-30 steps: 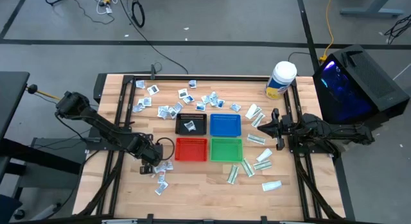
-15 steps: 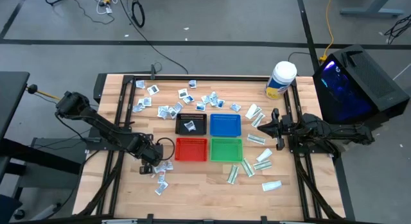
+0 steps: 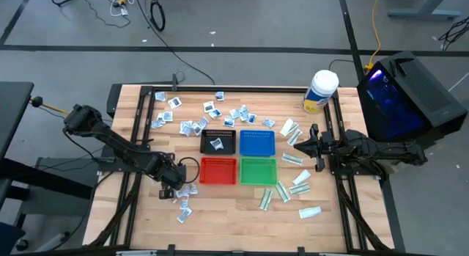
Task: Pick & Place First Aid Supplies
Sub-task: Put the orange ointment pack into the orange bin
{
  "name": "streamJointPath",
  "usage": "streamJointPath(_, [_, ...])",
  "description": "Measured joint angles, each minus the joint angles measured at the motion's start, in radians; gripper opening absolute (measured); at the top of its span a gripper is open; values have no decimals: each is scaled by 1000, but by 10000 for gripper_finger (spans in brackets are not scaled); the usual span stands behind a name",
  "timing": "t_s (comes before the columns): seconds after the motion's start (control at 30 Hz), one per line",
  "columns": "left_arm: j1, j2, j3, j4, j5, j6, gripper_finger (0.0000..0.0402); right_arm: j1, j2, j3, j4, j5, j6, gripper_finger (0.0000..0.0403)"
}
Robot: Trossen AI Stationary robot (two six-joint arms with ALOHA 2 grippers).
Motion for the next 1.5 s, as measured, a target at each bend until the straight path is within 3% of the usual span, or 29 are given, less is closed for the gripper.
streamJointPath(0.4, [4,-9,167,-224,-6,51,17,0,0,0,0,0,0,18])
streamJointPath(0.73, [103,-9,343,-264,-114,210,20,0,0,0,0,0,0,18])
streamJointPath(1.07, [232,12,396,-93,-135,308,19,0,0,0,0,0,0,18])
streamJointPath(1.5, [302,164,396,182,-81,315,29,0,0,0,0,0,0,18])
